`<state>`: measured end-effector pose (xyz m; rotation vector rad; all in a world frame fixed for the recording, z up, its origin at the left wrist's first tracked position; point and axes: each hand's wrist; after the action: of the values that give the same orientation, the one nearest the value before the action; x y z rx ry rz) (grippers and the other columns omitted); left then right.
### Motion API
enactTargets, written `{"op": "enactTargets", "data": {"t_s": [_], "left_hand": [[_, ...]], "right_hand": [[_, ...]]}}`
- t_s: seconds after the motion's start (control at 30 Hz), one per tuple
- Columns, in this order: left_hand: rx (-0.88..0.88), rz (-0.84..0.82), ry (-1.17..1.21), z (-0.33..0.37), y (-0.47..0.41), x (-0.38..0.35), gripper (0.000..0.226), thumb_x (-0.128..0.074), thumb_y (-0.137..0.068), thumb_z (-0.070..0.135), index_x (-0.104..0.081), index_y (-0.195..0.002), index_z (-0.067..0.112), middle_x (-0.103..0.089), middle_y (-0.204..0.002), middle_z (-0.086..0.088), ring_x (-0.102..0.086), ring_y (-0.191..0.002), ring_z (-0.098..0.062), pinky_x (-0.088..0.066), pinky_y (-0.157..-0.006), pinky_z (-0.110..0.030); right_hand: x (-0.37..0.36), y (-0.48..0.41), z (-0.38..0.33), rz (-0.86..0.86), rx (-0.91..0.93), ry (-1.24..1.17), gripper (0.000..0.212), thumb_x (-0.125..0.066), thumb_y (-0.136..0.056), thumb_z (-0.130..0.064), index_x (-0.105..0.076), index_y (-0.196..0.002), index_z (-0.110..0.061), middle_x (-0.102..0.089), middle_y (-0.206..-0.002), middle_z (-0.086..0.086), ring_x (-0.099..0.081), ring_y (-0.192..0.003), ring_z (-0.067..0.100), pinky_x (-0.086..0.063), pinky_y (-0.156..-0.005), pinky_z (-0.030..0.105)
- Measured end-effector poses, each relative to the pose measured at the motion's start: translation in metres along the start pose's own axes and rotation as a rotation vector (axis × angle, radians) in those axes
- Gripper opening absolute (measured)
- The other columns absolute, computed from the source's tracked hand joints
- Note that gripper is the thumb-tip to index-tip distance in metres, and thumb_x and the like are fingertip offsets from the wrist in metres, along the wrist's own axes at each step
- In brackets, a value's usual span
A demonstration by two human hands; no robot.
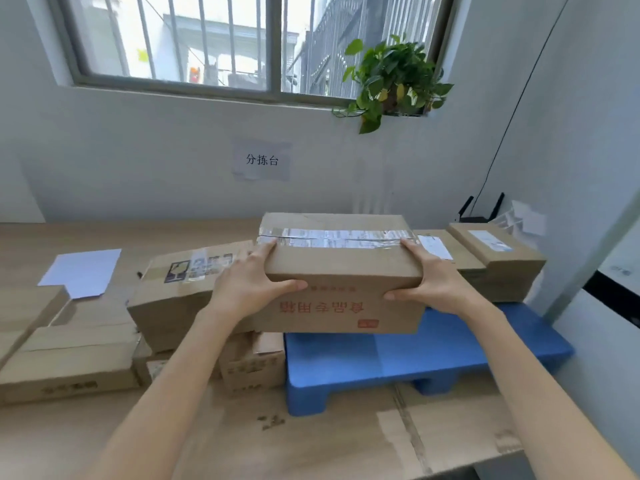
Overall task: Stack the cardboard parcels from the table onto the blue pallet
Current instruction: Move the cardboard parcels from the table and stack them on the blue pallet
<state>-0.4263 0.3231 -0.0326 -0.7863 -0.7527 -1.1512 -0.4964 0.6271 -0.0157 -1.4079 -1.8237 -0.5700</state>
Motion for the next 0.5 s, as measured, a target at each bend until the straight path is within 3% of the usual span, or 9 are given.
{"op": "enactTargets", "data": {"t_s": [0.23,0.5], "left_hand": [[0.087,-0.071,-0.005,0.015,0.033,-0.073,0.101,-0.062,-0.06,0.08,-0.024,-0.145,0.041,-0.049,-0.126,-0.005,-0.05,-0.117,-0.026,-0.044,-0.099,-0.045],[0.164,-0.167,-0.014,-0.006,0.047,-0.143,0.102,-0.071,-0.062,0.07,-0.021,-0.146,0.041,-0.046,-0.13,-0.003,-0.048,-0.121,-0.026,-0.043,-0.096,-0.041]], "right_hand": [[-0.014,0.025,0.076,-0.075,-0.044,0.001,0.116,-0.089,-0.059,-0.04,-0.019,-0.152,-0.035,-0.037,-0.147,-0.004,-0.041,-0.128,0.018,-0.042,-0.1,0.031],[-0.067,0.028,0.141,-0.166,-0.099,-0.012,0.117,-0.089,-0.061,-0.039,-0.016,-0.152,-0.034,-0.038,-0.146,-0.002,-0.042,-0.126,0.02,-0.043,-0.103,0.038]]}}
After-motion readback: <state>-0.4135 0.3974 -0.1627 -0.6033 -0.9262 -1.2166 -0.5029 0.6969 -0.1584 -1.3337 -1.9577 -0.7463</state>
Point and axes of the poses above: each hand's wrist, its own y-axis away from the middle knuckle, its own x-axis out of the back of the hand, z = x × y
